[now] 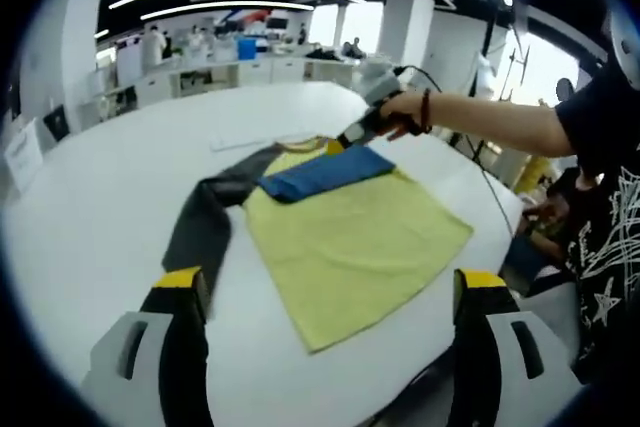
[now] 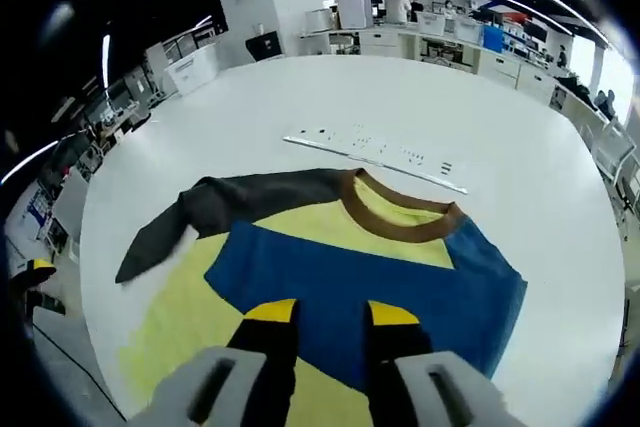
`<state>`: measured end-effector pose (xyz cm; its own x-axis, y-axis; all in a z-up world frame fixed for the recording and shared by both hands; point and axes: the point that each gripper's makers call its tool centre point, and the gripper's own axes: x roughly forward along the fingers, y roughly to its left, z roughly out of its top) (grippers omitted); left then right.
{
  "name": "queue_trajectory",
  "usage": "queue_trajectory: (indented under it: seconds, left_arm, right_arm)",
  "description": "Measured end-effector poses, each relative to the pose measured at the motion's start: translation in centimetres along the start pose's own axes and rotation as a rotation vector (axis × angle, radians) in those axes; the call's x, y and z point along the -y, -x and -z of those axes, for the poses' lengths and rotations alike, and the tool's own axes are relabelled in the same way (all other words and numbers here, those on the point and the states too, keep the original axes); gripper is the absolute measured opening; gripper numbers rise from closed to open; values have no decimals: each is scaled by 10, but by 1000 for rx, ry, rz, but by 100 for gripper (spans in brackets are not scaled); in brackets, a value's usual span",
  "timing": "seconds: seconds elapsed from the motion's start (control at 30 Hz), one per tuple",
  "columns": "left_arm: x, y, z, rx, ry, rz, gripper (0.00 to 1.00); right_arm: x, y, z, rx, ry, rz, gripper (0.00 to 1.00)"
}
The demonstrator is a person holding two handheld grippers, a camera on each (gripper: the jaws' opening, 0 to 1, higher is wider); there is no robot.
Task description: Fold the garment on the visible template until the final outline fits inside the template.
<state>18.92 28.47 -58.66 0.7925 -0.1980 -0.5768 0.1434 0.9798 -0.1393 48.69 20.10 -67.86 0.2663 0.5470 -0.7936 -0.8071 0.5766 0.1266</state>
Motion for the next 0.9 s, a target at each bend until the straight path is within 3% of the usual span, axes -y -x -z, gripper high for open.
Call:
queue_trajectory:
  seconds: [0.2,0.4,0.57,0.77,0.9]
  left_arm:
    - [2,-1,-2,1,-5,0,99]
    - [5,-4,-5,-7,-18,6,99]
    - [11,-6,-11,20,-7,28,99]
    - [11,-6,-12,15,-14,25,99]
    - [11,-6,-13,17,-13,23,99]
  right_arm:
    - [38,16,24,-22,-22,73,26]
    - [59,23,42,-29,-50,97,30]
    - [77,29,56,-46,-59,132,34]
    - [90,29,73,-80,-92,152,40]
    - [92,28,82,-99,-106,149,36]
